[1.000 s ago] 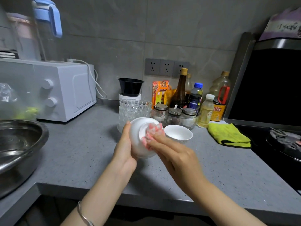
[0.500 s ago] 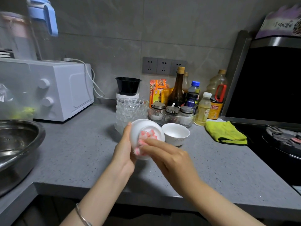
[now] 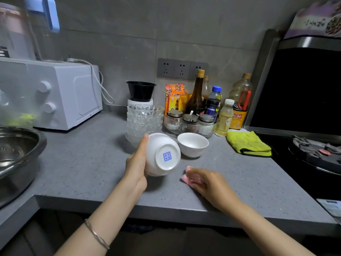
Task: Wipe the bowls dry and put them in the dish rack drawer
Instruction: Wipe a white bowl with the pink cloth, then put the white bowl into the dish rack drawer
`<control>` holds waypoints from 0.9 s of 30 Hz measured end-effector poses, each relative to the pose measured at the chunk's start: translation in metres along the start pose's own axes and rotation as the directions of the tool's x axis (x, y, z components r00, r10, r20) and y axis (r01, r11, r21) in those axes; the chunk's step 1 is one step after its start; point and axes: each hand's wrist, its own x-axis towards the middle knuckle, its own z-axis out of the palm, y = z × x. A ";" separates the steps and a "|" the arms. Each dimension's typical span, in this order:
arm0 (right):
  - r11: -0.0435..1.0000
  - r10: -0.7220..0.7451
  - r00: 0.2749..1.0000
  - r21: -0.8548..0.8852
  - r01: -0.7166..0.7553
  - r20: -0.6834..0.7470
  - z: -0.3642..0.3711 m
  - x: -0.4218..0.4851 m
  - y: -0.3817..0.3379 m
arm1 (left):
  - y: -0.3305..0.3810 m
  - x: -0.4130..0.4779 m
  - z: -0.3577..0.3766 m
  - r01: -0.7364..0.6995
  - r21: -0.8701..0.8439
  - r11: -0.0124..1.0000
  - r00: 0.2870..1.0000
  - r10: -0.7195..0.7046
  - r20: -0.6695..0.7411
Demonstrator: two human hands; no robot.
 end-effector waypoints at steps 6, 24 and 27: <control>0.931 0.192 0.980 0.306 -0.197 0.049 -0.051 -0.009 -0.013 | -0.012 -0.018 0.023 -0.029 0.055 0.998 0.997 0.025 0.071; 0.725 0.499 0.864 0.510 -0.462 0.074 -0.252 -0.204 0.034 | -0.144 -0.189 0.223 -0.023 0.409 0.912 0.565 -0.326 0.758; 0.613 0.609 0.791 0.597 -0.517 0.060 -0.270 -0.252 0.062 | -0.186 -0.214 0.253 -0.039 0.450 0.892 0.488 -0.376 0.788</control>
